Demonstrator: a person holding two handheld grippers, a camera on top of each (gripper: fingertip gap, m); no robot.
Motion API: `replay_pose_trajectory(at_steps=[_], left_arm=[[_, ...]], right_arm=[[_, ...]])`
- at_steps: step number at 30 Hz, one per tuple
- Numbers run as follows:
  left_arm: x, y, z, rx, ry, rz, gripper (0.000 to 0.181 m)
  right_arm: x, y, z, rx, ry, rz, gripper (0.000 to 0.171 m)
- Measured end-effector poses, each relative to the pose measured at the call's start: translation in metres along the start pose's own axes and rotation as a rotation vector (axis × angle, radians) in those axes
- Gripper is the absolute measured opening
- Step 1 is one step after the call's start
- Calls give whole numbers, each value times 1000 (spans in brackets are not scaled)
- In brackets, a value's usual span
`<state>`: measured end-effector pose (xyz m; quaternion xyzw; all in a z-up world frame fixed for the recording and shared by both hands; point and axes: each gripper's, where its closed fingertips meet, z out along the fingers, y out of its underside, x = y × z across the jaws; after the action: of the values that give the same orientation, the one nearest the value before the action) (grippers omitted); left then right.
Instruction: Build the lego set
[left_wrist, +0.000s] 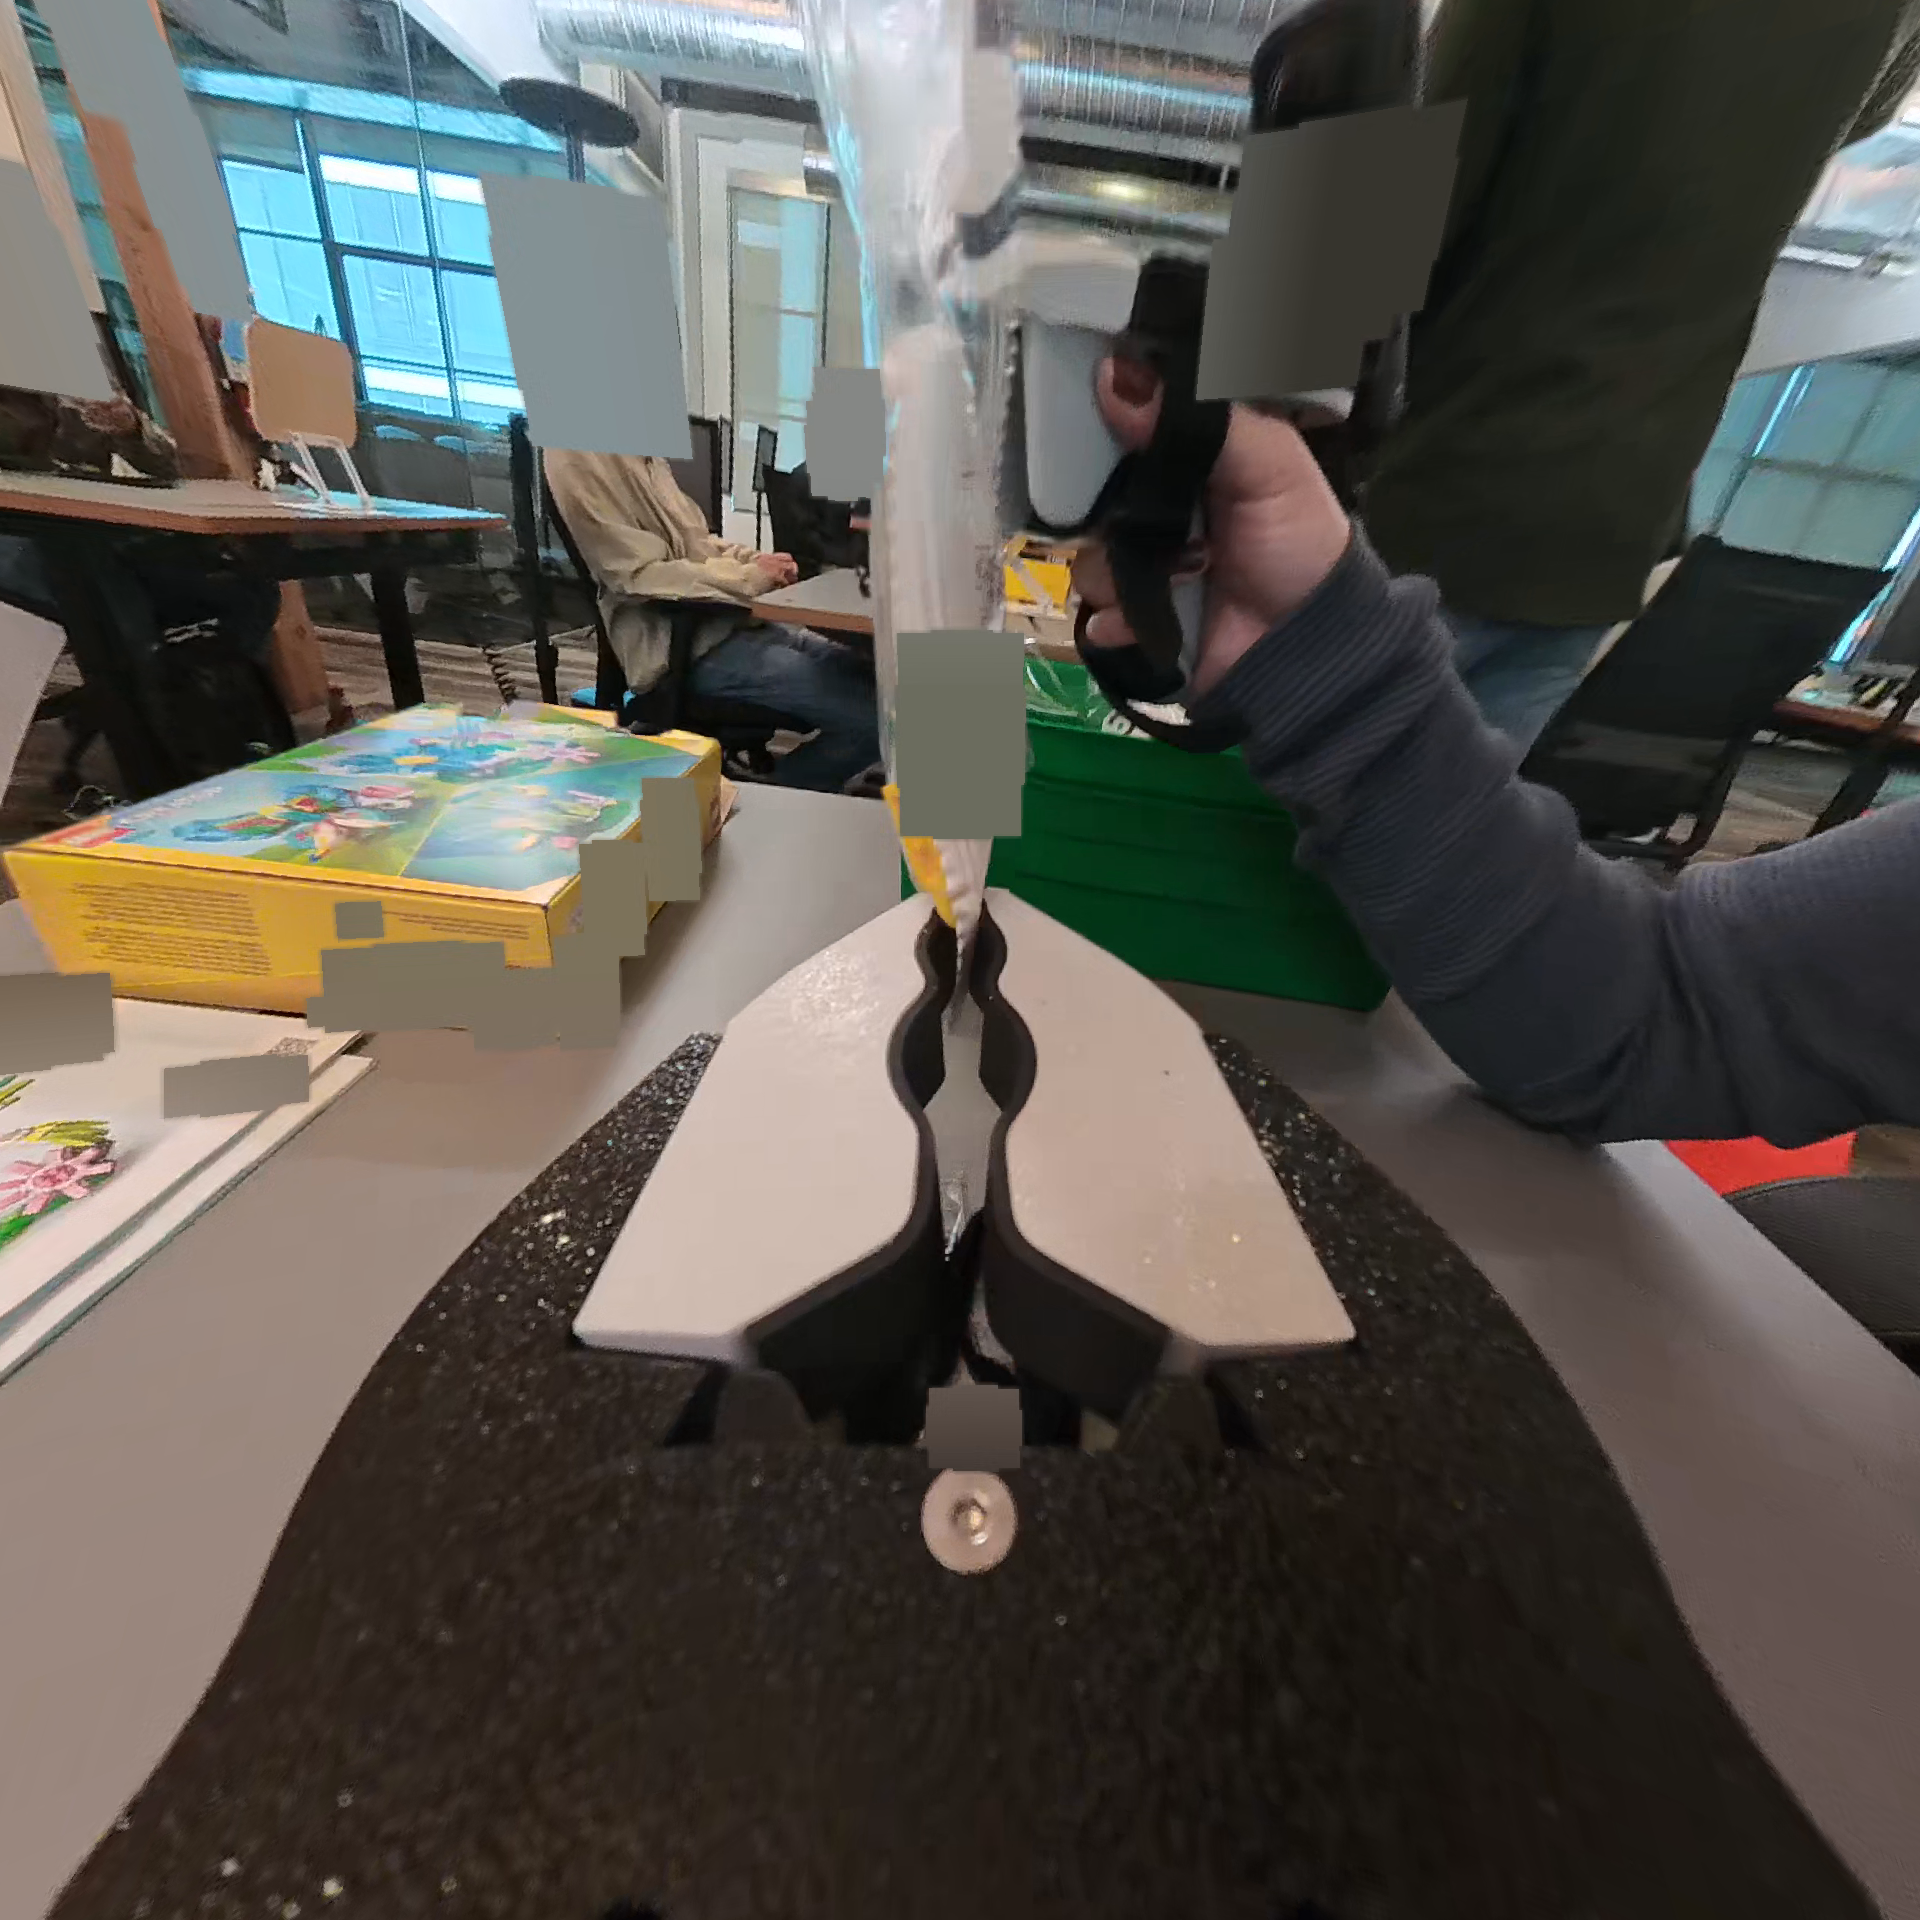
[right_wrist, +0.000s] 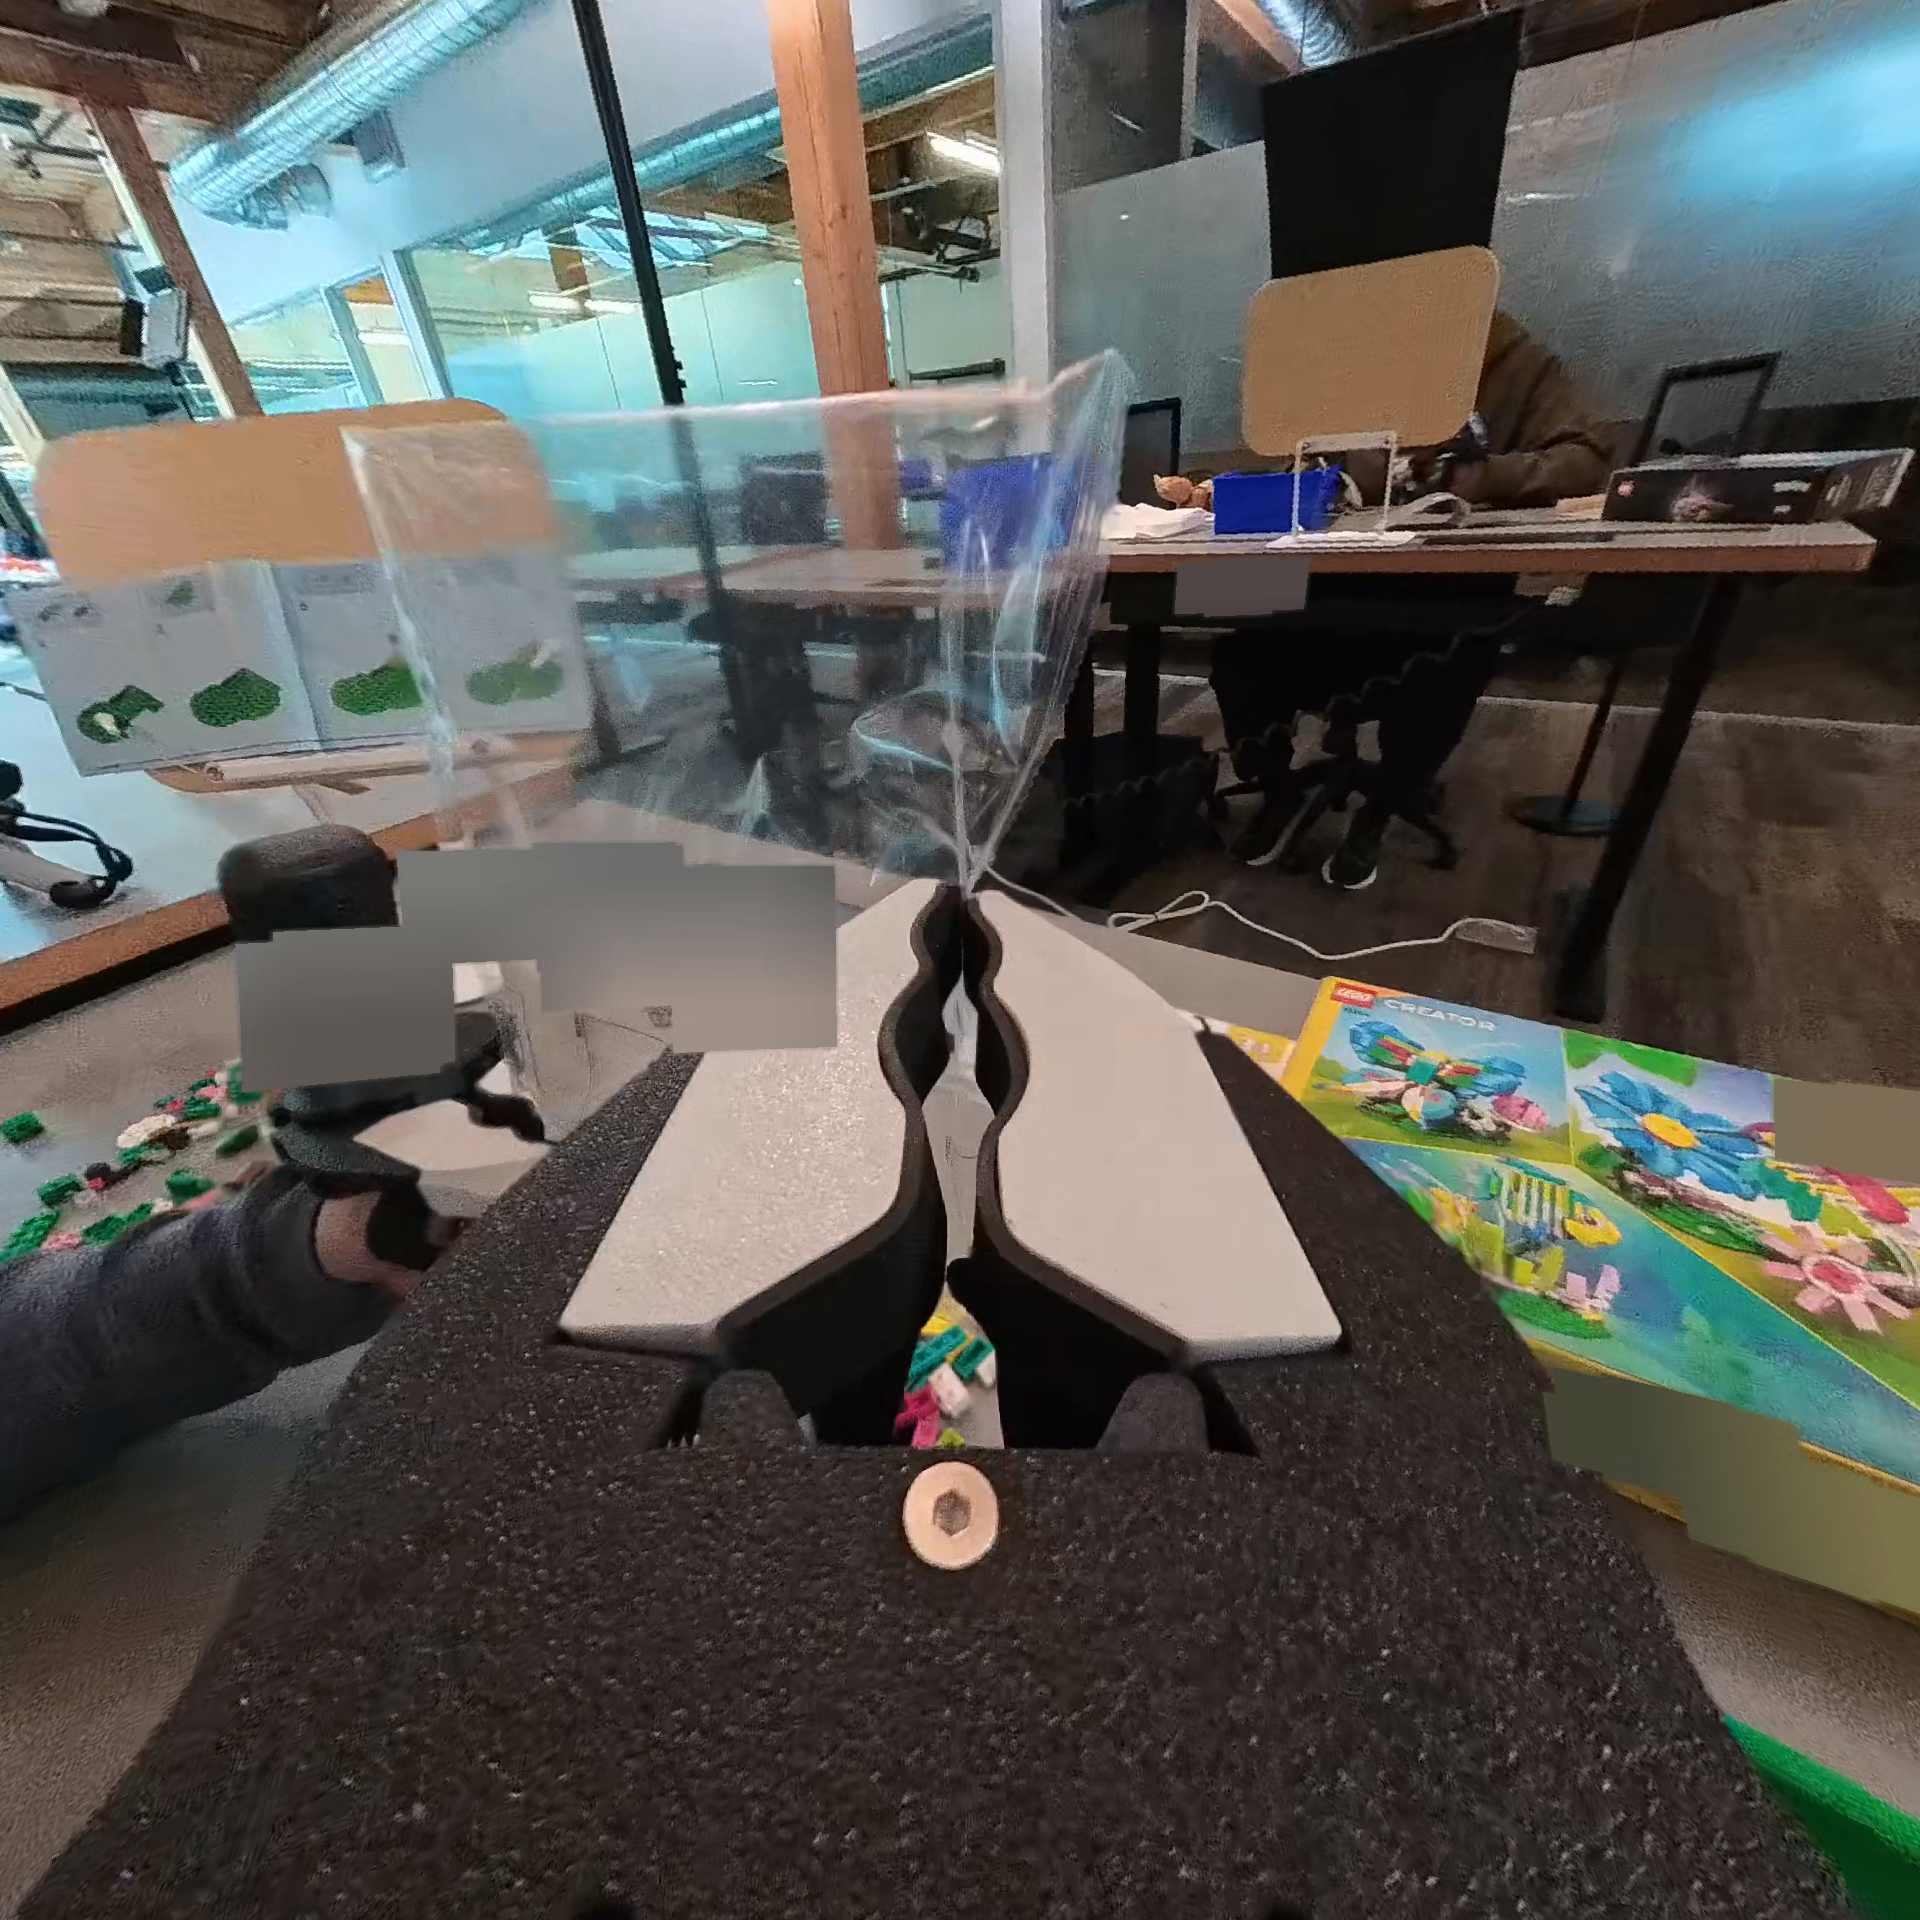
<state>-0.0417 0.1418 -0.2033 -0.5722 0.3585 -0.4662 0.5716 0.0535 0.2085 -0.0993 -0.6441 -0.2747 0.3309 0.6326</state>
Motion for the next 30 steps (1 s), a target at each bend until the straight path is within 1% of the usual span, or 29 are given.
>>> replay_pose_trajectory(at_steps=[5, 10, 11, 13, 15, 16, 19, 23, 30], left_arm=[[-3, -14, -16, 70, 55, -61, 0], [-2, -13, -21, 35, 90, -81, 0], [-1, -10, -22, 17, 91, -84, 0], [-3, 6, -29, -33, 66, -119, 0], [-3, 15, -35, 2, 69, -239, 0], [-3, 20, -36, -3, 62, -265, 0], [4, 34, -32, -76, 57, -253, 0], [13, 43, -30, -120, 52, -258, 0], [11, 46, -33, -154, -74, -381, 0]], right_arm=[[12, 4, -3, -3, -6, 45, 0], [17, 5, -7, -25, 5, 19, 0], [19, 6, -10, -31, 14, 13, 0], [48, -3, -24, -12, 156, -38, 0], [48, -10, -42, 3, 88, 39, 0], [50, -9, -48, -5, 99, 39, 0], [44, 1, -50, -81, 126, -35, 0], [33, 8, -49, -125, 124, -87, 0], [37, 20, -56, -157, 174, -86, 0]])
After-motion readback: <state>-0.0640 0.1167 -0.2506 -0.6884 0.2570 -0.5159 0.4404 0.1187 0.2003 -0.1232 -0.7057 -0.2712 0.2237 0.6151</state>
